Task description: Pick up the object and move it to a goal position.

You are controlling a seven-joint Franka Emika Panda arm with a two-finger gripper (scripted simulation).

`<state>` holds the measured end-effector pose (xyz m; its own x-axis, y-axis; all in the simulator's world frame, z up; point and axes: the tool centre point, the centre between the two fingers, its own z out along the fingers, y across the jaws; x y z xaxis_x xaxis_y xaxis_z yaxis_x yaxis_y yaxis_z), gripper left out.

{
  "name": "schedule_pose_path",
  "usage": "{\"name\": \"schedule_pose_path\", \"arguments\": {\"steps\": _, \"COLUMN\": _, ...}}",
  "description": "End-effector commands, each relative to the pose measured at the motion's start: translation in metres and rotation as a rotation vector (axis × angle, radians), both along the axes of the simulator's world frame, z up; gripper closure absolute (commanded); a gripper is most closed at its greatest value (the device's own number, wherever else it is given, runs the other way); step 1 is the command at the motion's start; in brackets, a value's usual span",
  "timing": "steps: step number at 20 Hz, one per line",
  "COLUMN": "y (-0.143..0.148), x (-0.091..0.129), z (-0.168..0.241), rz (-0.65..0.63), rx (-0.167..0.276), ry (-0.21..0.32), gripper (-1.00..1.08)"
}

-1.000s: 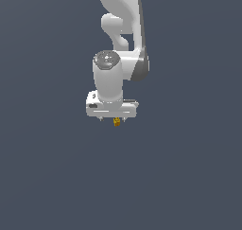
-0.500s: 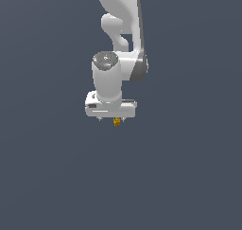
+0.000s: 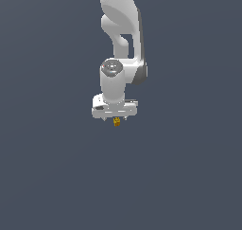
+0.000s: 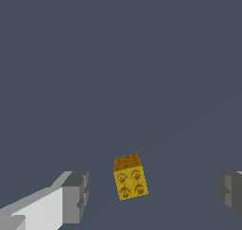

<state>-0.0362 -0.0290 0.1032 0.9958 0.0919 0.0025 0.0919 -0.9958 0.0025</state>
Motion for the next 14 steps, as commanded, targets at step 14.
{"name": "schedule_pose_path", "arguments": {"steps": 14, "y": 0.011, "x": -0.029, "z": -0.032, "rz": 0.093, "rx": 0.002, "ry": 0.004, "gripper": -0.92}}
